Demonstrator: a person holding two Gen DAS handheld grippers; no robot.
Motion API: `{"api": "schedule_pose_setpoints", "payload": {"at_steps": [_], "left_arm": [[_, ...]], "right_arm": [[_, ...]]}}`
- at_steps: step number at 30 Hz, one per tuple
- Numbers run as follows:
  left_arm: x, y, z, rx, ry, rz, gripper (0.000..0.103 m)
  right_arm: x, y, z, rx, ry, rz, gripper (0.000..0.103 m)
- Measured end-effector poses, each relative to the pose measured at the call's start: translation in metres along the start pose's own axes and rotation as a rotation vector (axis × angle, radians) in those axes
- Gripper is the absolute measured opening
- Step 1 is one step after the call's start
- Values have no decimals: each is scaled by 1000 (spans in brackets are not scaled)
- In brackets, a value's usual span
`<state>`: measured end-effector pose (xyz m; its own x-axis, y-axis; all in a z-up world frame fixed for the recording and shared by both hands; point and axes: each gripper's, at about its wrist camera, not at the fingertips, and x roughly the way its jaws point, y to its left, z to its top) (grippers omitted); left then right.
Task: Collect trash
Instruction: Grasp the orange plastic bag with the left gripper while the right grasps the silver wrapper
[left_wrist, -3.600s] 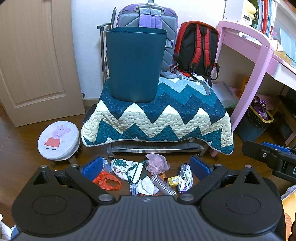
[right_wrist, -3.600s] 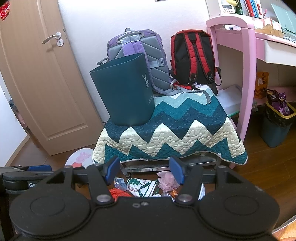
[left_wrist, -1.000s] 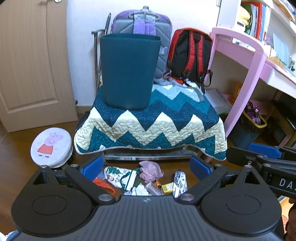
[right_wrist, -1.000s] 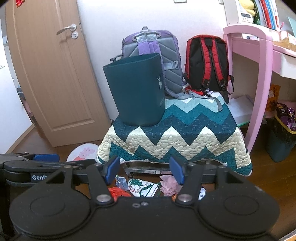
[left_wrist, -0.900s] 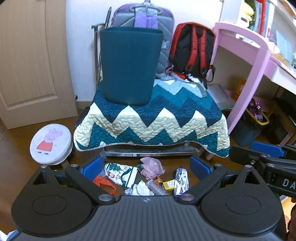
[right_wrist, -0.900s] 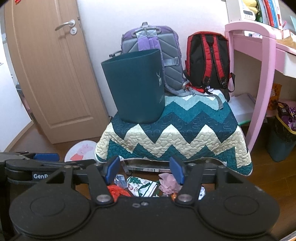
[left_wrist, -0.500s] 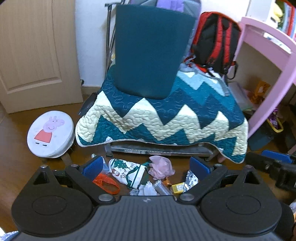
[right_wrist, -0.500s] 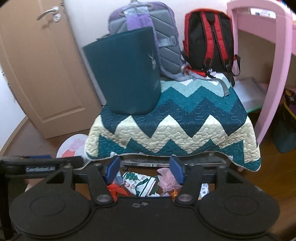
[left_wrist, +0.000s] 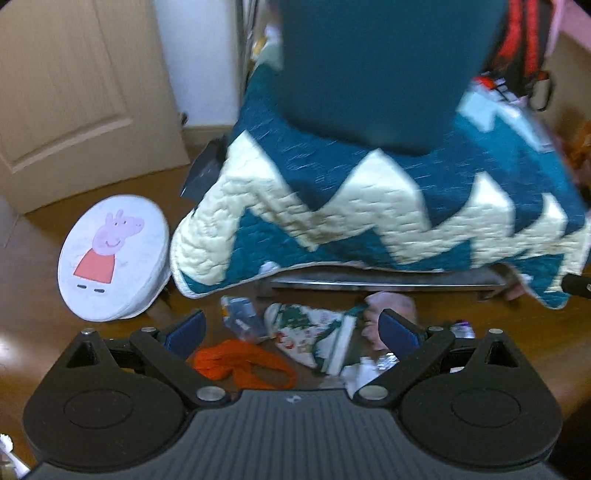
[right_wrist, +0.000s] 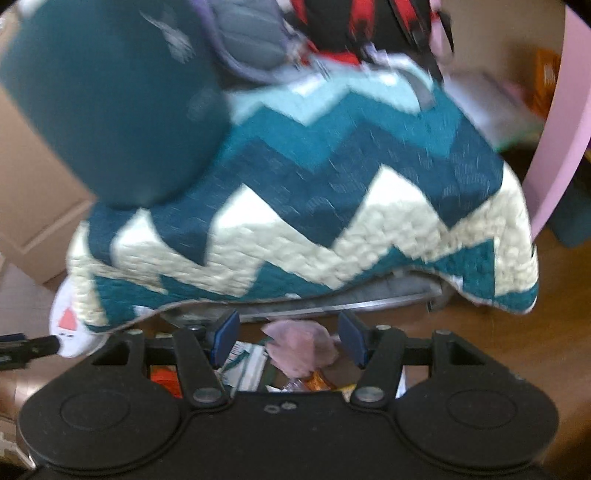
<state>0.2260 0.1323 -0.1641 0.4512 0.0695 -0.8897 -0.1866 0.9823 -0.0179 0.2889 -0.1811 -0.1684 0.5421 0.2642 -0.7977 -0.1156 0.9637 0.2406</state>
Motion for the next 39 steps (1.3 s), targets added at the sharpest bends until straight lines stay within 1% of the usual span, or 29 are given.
{"api": "schedule_pose_setpoints", "payload": {"at_steps": [2, 5, 8, 11, 14, 18, 24, 27, 35, 39], "left_arm": [[27, 13, 4, -11, 46, 21, 100], [67, 34, 2, -24, 120, 54, 100], [112, 54, -7, -35, 195, 91, 100], [160, 72, -20, -54, 276, 122, 100], [200, 88, -32, -100, 343, 128, 100], [250, 105, -48, -179, 415, 116, 100], [309, 123, -70, -257, 482, 131, 100], [330, 130, -79, -284, 510, 147, 100], [357, 141, -89, -285, 512, 147, 99], [363, 138, -91, -272, 509, 139, 99]], "right_arm": [[29, -10, 0, 16, 51, -23, 60], [72, -33, -6, 91, 144, -37, 60], [110, -59, -15, 170, 214, -84, 60], [143, -79, -28, 212, 269, -139, 60], [174, -95, -41, 242, 327, -193, 60], [208, -106, -56, 262, 375, -237, 60], [250, -114, -68, 282, 423, -258, 60], [264, -117, -73, 294, 439, -262, 60], [291, -128, -87, 285, 468, -277, 59], [293, -136, -89, 305, 451, -272, 57]]}}
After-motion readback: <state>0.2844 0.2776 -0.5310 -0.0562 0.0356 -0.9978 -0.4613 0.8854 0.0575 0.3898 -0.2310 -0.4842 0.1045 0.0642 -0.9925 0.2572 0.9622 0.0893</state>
